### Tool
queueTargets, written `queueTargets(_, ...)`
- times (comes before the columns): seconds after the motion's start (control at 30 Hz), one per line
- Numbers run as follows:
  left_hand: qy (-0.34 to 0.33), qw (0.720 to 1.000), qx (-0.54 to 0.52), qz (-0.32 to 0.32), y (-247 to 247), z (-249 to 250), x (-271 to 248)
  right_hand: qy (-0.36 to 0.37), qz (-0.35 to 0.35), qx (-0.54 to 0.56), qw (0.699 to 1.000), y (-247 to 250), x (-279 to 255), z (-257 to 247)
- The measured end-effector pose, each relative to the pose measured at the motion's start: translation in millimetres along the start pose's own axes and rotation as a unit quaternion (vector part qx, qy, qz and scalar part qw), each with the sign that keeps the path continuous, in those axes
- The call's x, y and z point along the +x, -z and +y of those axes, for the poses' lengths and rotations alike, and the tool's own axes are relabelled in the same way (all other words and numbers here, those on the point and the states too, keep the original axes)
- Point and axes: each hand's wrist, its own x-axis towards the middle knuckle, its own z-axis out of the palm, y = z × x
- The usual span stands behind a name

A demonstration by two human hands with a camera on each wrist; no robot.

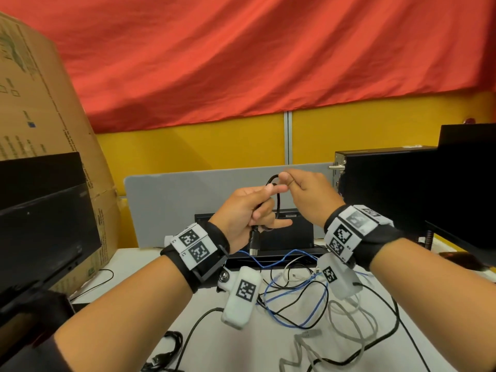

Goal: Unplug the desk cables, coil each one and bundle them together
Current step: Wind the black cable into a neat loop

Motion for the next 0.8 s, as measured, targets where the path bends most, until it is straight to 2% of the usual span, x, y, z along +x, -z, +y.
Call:
queueTargets(0.1, -0.015, 0.999, -0.041, 0.011, 4, 0, 1, -0.038, -0.048, -0.009, 0.998, -11, -4, 6)
queueTargets(0.2, -0.038, 0.994, -0.097, 0.019, 8, 4, 2, -0.056, -0.137, -0.047, 0.988, -24, -16, 13)
queueTargets(0.33, -0.092, 0.990, -0.098, 0.050, 13, 14, 9, -0.040, -0.238, -0.108, 0.964, -42, -35, 14)
queueTargets(0.5, -0.137, 0.982, 0.018, 0.127, 25, 11, 16, 0.064, -0.182, -0.200, 0.961, -39, -36, -2)
queueTargets(0.6, -0.162, 0.972, 0.056, 0.162, 38, 11, 17, 0.103, -0.172, -0.206, 0.958, -33, -33, -9)
queueTargets(0.7, -0.154, 0.967, 0.106, 0.173, 46, 11, 18, 0.119, -0.165, -0.195, 0.959, -26, -29, -14)
queueTargets(0.8, -0.130, 0.956, 0.205, 0.166, 45, 5, 19, 0.145, -0.120, -0.184, 0.965, -18, -20, -19)
